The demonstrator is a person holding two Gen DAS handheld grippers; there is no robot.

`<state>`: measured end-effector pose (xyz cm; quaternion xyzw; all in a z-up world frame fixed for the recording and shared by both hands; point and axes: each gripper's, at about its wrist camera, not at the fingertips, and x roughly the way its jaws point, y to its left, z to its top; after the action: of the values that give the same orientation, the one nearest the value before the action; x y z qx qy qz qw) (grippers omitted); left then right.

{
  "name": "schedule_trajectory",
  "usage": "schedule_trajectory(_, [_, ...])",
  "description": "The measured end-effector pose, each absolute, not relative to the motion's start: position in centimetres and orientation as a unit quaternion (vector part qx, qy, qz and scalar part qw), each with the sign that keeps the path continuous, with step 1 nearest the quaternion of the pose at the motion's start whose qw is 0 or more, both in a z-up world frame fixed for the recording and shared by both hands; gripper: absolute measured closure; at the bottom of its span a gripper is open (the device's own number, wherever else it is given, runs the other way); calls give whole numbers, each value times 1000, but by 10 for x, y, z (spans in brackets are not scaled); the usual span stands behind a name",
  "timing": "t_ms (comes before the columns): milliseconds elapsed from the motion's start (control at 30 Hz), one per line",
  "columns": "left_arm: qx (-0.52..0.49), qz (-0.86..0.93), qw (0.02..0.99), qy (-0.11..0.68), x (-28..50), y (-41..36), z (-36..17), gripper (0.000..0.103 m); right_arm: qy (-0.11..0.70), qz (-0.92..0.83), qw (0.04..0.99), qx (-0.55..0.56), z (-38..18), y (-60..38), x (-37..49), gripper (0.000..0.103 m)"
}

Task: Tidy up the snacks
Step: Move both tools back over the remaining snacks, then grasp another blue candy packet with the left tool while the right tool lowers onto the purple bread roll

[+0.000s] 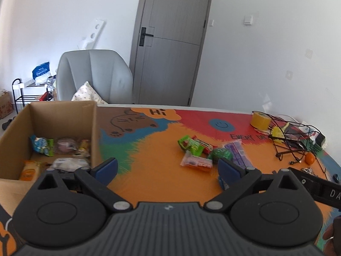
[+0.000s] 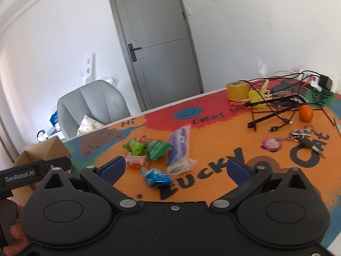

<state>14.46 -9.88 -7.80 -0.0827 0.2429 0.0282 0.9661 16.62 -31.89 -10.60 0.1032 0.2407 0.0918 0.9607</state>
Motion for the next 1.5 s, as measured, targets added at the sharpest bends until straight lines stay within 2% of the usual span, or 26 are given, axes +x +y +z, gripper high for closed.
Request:
schedule_trajectory(67, [-79,23,965,248,150,-106,-80,4,242,88,960,109,-109,-326,169,1])
schedule_trajectory(233, [-78,15,963,257,162,-122,-88,4,252,87,957,118,-117,-336,176,16])
schedule_trajectory(433, [-83,8,960,269,179,-139,-98,4,260,86,953,132,-127,-347,187,24])
schedule_trajectory(1000, [-75,-22,948,308,219,-179,-129,7,280,68,944,159,-144,-367,212,26])
schedule_trajectory(1200, [-80,-19,944,320,227,-183,-138,17,285,76,941,165,-150,-364,219,26])
schedule_trajectory(1300, [-92,-25,938,332,231,-182,-142,26,288,81,940,164,-151,-359,223,26])
schedule_trajectory(1400, [-105,-35,934,339,233,-180,-145,38,291,84,939,163,-152,-356,226,26])
schedule_trajectory(1500, [-121,-48,931,341,234,-176,-148,56,293,88,938,164,-152,-353,228,26])
